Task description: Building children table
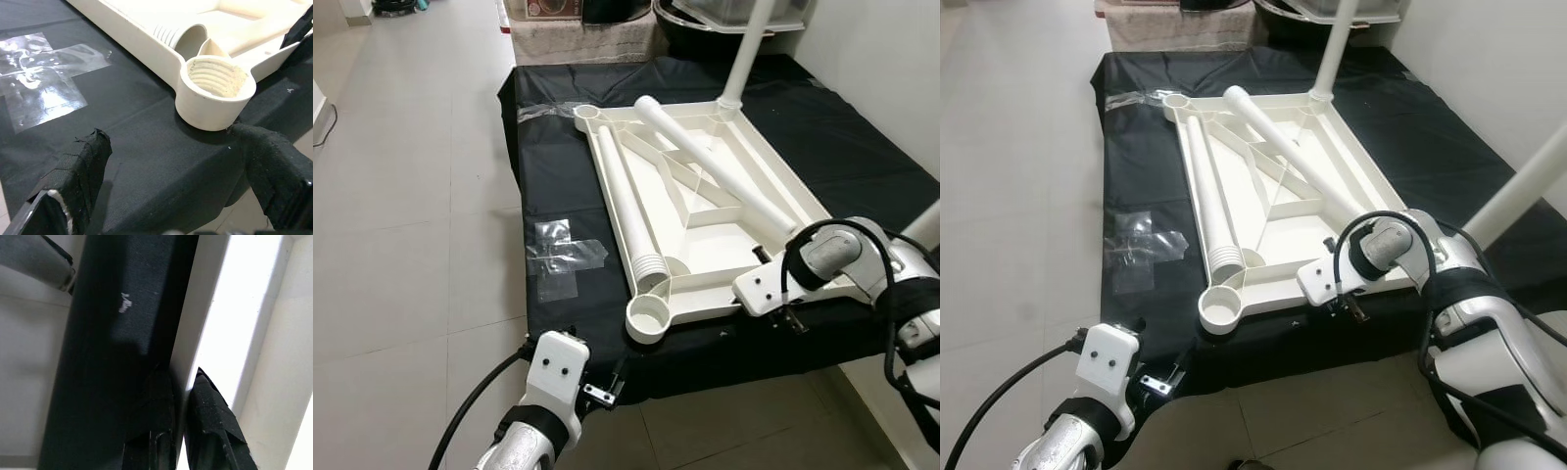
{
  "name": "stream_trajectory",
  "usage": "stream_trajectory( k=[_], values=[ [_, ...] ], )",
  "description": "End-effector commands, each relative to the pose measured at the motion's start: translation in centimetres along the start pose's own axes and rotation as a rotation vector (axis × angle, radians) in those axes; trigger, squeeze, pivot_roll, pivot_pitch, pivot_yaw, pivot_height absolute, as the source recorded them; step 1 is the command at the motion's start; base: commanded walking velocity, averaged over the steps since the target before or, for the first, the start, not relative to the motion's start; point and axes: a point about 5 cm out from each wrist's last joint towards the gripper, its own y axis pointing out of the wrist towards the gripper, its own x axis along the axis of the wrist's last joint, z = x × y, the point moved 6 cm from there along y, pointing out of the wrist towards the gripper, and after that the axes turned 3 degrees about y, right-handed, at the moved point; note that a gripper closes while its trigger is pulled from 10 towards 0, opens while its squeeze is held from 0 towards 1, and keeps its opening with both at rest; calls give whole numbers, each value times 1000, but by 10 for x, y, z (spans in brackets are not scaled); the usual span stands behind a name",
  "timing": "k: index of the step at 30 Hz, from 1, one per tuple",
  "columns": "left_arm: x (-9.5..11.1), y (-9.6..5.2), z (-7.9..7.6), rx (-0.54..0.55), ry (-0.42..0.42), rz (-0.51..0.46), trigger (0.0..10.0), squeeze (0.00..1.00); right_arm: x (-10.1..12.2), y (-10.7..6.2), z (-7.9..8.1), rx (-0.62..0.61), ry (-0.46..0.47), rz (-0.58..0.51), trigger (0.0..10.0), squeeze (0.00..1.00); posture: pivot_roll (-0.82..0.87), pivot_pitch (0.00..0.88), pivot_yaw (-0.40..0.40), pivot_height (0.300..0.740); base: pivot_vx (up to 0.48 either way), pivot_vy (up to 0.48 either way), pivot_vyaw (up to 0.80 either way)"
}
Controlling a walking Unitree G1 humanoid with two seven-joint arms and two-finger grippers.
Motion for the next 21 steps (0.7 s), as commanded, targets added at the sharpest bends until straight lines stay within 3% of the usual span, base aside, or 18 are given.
stream_trajectory(
  k=[1,2,3,4,5,7,8,17,18,21],
  values=[
    [-8,-1,-2,-8,-6,35,10000,0,5,13,6,38,-68,7,10000,0,47,205,-75,740,0,0,0],
    [-8,-1,-2,-8,-7,35,10000,0,4,13,6,39,-56,6,10000,137,45,202,-74,740,0,0,0],
    [-8,-1,-2,-8,-7,34,10000,0,4,13,6,35,-47,1,10000,835,46,200,-74,740,0,0,0],
    [-8,-1,-2,-8,-7,34,10000,0,4,13,6,35,-47,1,10000,835,46,200,-74,740,0,0,0],
    [-9,-1,-2,-9,-8,35,10000,0,4,13,6,35,-45,-6,10000,1000,47,197,-74,740,0,0,0],
    [-9,-1,-2,-9,-8,35,10000,0,4,13,6,35,-45,-6,10000,1000,47,197,-74,740,0,0,0],
    [-9,-1,-3,-10,-8,36,10000,0,3,13,7,35,-48,-1,10000,0,47,193,-73,740,0,0,0],
    [-9,-2,-3,-10,-8,35,10000,0,-7,-1,11,79,15,25,10000,0,47,190,-74,740,0,0,0],
    [-10,-1,-3,-11,-7,36,10000,0,-7,-11,11,100,48,8,10000,0,44,180,-71,740,0,0,0],
    [-10,-1,-3,-11,-7,36,10000,0,-6,-18,9,104,63,-5,10000,0,44,180,-71,740,0,0,0]
  ],
)
